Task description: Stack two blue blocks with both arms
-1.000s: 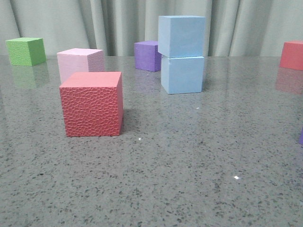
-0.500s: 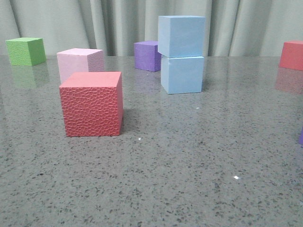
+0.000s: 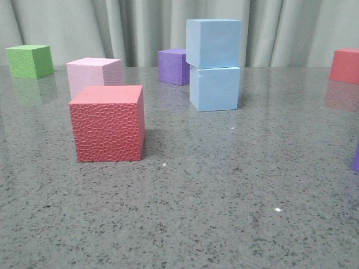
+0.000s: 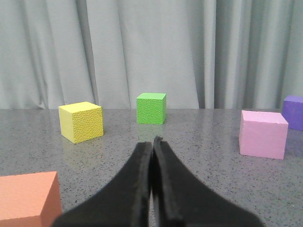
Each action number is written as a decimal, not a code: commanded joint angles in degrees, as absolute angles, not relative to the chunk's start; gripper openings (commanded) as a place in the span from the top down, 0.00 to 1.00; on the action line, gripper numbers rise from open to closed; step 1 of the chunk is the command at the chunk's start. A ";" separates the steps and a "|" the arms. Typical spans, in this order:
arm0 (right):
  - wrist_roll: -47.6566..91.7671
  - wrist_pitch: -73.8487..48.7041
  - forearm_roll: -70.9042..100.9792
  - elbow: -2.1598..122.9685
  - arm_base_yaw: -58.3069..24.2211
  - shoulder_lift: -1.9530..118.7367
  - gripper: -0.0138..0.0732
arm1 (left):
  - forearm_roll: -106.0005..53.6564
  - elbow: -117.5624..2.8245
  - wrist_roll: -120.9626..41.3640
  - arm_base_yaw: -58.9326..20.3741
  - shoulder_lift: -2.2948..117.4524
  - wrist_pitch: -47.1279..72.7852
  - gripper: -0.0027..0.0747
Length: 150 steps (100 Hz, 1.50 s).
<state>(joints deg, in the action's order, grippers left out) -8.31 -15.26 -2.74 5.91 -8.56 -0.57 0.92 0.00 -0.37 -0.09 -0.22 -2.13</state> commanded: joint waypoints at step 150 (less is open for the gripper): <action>-5.59 0.79 0.00 -0.58 -3.30 -2.03 0.98 | 0.92 2.41 0.00 0.00 -2.04 -6.59 0.99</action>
<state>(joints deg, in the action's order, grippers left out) -6.09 -4.34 0.30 -1.55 -3.57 -0.57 0.92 0.00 -0.37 -0.09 -0.22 -2.13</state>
